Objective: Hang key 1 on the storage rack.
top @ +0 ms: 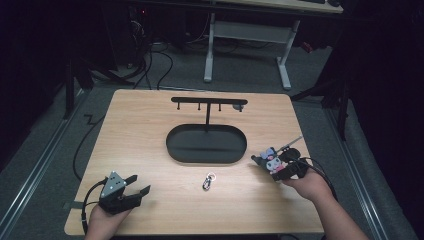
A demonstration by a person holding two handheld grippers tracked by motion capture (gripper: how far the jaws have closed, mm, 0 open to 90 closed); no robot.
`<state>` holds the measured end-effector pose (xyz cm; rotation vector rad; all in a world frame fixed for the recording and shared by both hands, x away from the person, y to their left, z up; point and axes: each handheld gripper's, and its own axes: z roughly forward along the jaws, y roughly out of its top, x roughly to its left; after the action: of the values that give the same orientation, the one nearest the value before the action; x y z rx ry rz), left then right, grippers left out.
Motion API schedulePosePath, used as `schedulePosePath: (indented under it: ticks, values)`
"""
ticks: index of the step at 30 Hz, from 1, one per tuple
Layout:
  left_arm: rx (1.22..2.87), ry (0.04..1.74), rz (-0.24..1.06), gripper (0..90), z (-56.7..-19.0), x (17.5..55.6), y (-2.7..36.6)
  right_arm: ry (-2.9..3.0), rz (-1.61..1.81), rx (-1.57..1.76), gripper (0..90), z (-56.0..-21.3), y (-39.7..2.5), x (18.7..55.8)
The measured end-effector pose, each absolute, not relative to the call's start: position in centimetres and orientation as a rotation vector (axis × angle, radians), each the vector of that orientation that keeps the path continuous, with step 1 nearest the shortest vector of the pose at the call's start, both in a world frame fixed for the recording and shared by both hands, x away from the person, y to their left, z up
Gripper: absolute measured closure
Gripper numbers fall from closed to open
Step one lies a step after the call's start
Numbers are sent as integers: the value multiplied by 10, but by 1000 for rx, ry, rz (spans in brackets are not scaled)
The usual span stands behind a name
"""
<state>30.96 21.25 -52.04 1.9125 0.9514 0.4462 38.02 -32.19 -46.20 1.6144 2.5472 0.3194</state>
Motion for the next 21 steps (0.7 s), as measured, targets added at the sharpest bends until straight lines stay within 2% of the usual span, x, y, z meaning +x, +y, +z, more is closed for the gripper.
schedulePosePath:
  ticks: [13,21]
  values:
    - [1922,941,448,360,-520,309,210,2628,428,1554,499,-427,-300,355]
    - [1912,929,451,362,-519,306,209,2642,435,1539,498,-422,-292,351]
